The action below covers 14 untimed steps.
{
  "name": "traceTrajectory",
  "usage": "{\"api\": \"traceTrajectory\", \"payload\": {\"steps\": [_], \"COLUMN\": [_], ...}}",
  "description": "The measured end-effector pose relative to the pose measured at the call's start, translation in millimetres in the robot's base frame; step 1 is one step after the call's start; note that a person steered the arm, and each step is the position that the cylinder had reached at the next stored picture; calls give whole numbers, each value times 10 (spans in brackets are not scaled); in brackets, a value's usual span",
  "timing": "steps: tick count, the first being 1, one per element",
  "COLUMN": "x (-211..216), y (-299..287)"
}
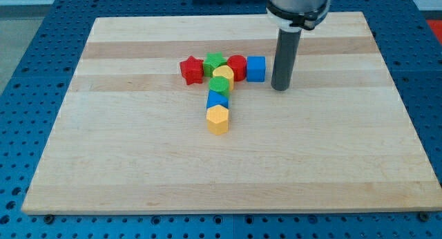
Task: Move the yellow heart between red and green star
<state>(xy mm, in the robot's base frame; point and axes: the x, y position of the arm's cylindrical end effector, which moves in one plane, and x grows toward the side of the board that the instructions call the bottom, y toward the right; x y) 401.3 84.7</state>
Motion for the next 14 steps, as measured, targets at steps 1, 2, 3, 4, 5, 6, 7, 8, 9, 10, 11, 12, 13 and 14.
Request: {"api": "traceTrajectory", "payload": {"steps": [1,2,3,4,5,6,7,8,9,10,11,12,13,14], "x": [19,19,19,19,18,18,22,22,22,22,22,22,22,22], "y": [-249,-488,-604,-637,-793,-1077,-1386,-1522,-1528,-1526,-1521,-1523,-1510,-1505]}}
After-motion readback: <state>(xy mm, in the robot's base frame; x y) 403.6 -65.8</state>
